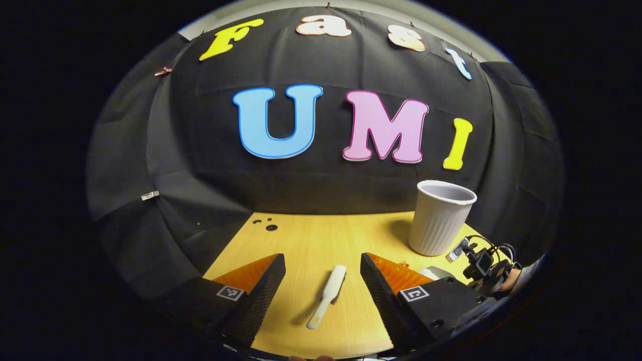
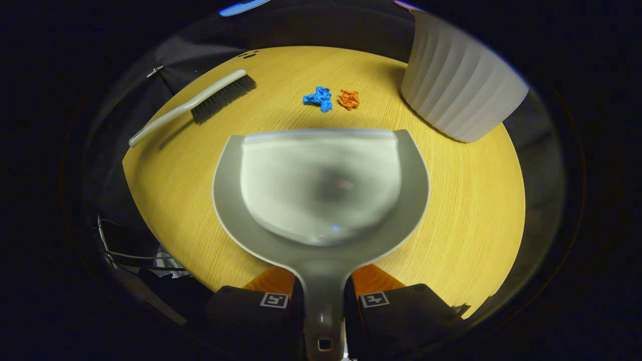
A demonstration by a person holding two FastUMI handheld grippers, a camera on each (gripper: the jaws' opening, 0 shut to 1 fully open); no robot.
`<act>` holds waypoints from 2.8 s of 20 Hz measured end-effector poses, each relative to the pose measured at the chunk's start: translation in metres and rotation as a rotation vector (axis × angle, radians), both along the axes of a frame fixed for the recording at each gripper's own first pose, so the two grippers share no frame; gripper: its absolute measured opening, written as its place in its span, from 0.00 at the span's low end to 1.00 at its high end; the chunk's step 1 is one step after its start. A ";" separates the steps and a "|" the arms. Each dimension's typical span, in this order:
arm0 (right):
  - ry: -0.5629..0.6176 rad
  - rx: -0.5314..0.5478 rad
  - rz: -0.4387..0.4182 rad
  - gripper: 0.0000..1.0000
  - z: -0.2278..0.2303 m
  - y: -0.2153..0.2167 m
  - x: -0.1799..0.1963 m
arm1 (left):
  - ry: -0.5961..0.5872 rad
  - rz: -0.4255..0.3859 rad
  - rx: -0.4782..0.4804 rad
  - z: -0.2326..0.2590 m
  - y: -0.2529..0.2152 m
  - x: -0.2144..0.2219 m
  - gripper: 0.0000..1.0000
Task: Pick up the small broom and dustpan from the desktop, sweep the trash into the dustpan with the broom, and then empty the trash into the garbage bin.
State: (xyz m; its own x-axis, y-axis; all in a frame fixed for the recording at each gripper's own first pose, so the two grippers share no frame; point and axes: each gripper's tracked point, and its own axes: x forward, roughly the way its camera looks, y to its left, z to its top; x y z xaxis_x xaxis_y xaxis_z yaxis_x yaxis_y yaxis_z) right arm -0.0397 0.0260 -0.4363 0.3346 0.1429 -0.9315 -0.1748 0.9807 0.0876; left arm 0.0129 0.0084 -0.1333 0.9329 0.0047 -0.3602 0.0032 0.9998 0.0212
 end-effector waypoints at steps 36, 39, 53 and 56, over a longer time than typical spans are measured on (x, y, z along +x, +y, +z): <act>0.111 -0.027 0.147 0.42 0.043 -0.076 -0.042 | 0.742 -0.206 0.354 -0.251 -0.024 0.133 0.24; 0.147 -0.027 0.165 0.37 0.039 -0.079 -0.034 | 0.733 -0.285 0.397 -0.254 -0.065 0.157 0.27; 0.132 -0.040 0.246 0.37 0.023 -0.093 -0.011 | 0.837 -0.714 0.241 -0.277 -0.215 0.131 0.24; 0.126 -0.041 0.248 0.37 0.022 -0.095 -0.010 | 0.883 -0.807 0.164 -0.270 -0.236 0.106 0.24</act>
